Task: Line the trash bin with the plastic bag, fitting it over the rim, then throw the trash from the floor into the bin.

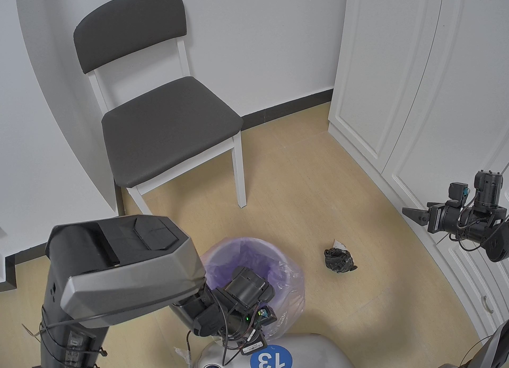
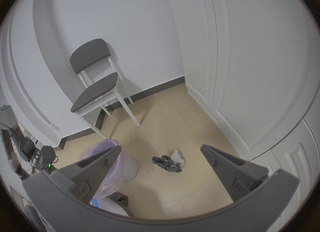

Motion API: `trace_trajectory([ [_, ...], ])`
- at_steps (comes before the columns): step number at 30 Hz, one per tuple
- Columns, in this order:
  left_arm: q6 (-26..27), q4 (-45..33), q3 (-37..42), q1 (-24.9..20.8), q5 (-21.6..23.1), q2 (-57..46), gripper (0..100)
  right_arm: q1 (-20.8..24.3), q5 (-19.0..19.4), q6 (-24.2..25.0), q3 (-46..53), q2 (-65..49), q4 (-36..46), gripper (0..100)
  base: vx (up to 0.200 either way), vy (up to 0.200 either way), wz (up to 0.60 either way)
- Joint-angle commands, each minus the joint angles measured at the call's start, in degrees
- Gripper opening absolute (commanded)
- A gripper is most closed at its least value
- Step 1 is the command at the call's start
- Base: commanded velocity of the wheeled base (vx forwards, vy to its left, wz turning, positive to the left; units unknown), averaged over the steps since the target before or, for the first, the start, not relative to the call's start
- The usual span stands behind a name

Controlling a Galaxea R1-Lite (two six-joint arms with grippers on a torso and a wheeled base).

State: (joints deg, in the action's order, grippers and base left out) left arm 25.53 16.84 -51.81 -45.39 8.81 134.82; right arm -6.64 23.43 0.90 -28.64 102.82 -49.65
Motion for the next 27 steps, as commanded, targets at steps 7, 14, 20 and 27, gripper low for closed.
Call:
trace_trajectory([
  [7,-2.15,3.12,3.21,-1.37,-0.38,-0.96,0,-0.04,0.04,-0.11,-0.02,0.1,-0.01,100,0.0,0.0,0.0],
  [14,-3.2,3.64,2.85,-1.99,-0.38,0.01,0,-0.04,0.04,-0.11,-0.02,0.19,-0.09,100,0.0,0.0,0.0],
  [20,-3.2,3.99,2.59,-1.99,-0.46,0.45,0,-0.12,0.04,-0.11,-0.02,0.19,-0.09,100,0.0,0.0,0.0],
  [27,-3.73,4.87,5.4,-0.67,-1.17,-1.75,100,-0.39,0.04,-0.11,-0.1,0.19,-0.09,100,0.0,0.0,0.0],
])
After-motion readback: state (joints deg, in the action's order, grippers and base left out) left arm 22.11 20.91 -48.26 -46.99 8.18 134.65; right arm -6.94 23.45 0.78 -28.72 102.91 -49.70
